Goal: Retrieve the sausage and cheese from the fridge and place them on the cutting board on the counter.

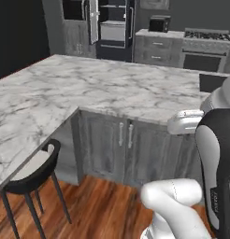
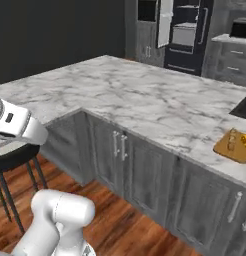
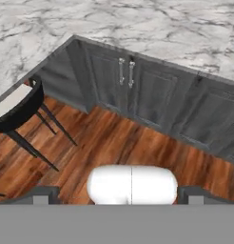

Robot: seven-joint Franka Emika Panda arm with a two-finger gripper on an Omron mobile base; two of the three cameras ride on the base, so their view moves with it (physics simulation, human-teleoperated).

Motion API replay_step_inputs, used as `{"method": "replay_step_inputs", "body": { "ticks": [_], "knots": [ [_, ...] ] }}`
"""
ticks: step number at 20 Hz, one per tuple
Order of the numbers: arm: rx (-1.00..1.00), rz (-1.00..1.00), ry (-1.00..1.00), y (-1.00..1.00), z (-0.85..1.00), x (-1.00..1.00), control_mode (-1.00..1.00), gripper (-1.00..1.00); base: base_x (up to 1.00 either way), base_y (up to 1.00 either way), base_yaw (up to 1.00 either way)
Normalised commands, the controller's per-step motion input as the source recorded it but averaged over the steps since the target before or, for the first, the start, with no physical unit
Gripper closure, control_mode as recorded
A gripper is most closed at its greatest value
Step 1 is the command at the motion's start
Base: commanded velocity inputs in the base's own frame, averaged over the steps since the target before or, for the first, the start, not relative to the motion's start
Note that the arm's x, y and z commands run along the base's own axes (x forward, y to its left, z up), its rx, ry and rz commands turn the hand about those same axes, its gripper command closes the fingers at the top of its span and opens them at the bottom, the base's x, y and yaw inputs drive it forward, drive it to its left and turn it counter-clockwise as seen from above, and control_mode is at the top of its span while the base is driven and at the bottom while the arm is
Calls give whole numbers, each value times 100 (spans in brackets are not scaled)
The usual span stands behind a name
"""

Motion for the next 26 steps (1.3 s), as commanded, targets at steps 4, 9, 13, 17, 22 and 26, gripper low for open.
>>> {"method": "replay_step_inputs", "body": {
  "ticks": [4,9,13,17,22,26],
  "knots": [
    [0,0,0,0,0,0,100,-100,-60,48,100],
    [0,0,0,0,0,0,100,-100,-48,57,99],
    [0,0,0,0,0,0,100,-100,-41,83,91],
    [0,0,0,0,0,0,100,-100,-47,100,84],
    [0,0,0,0,0,0,100,-100,-27,100,74],
    [0,0,0,0,0,0,100,-100,51,100,20]
  ]
}}
